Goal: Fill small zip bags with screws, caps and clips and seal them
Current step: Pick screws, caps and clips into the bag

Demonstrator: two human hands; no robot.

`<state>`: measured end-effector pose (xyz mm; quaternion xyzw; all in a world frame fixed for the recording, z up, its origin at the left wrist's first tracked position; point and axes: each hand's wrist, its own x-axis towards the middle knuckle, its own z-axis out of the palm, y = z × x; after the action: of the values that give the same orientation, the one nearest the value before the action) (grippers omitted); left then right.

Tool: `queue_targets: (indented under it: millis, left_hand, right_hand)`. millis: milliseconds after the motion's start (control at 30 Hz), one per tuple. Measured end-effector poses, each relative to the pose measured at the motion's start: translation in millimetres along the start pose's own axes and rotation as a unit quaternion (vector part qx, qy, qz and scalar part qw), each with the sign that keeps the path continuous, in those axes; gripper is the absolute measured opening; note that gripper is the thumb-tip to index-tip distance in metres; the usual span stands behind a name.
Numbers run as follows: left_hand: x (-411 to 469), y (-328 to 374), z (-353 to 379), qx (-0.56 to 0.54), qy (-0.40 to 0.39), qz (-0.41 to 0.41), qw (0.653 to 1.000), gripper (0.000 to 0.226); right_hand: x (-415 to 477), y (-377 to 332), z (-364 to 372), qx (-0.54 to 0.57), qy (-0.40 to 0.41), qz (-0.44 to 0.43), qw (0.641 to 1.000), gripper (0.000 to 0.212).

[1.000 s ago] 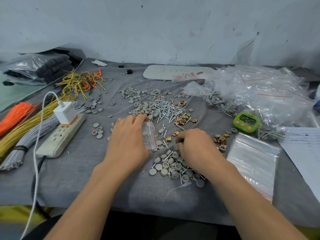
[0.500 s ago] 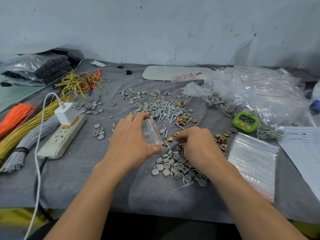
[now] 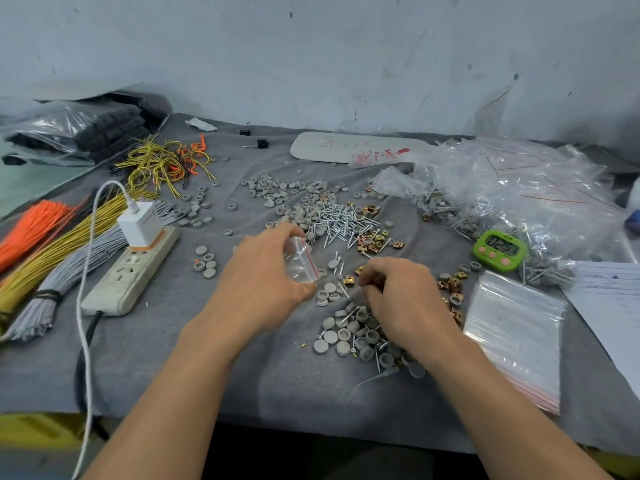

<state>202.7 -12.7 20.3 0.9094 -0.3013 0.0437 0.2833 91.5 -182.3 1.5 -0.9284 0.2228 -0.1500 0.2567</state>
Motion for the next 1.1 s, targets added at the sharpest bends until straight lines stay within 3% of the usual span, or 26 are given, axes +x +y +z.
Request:
queue_targets:
  millis: [233, 367, 467, 800, 1000, 1100]
  left_hand:
    - [3.0, 3.5, 5.3, 0.006, -0.012, -0.005, 1.0, 0.064]
    - [1.8, 5.9, 8.4, 0.01, -0.018, 0.001, 1.0, 0.067]
    - [1.0, 8.1, 11.6, 0.013, -0.019, 0.01, 1.0, 0.065]
    - [-0.5, 11.6, 16.5, 0.023, -0.022, 0.012, 0.999, 0.064]
    - [-2.0, 9.3, 14.0, 0.021, -0.029, 0.012, 0.999, 0.065]
    - [-2.7, 7.4, 12.1, 0.026, -0.028, 0.008, 0.999, 0.064]
  right_hand:
    - [6.5, 7.1, 2.4, 0.01, 0.005, 0.005, 1.0, 0.018]
    - [5.7, 10.1, 0.9, 0.071, 0.056, 0.003, 0.996, 0.024]
    - [4.6, 10.5, -1.7, 0.146, 0.05, 0.014, 0.988, 0.031]
    - [4.9, 2.8, 0.4, 0.266, 0.055, 0.012, 0.962, 0.018]
    - [6.8, 0.8, 3.3, 0.228, 0.076, -0.008, 0.971, 0.019]
    - [9.9, 2.5, 4.6, 0.156, 0.077, 0.003, 0.985, 0.029]
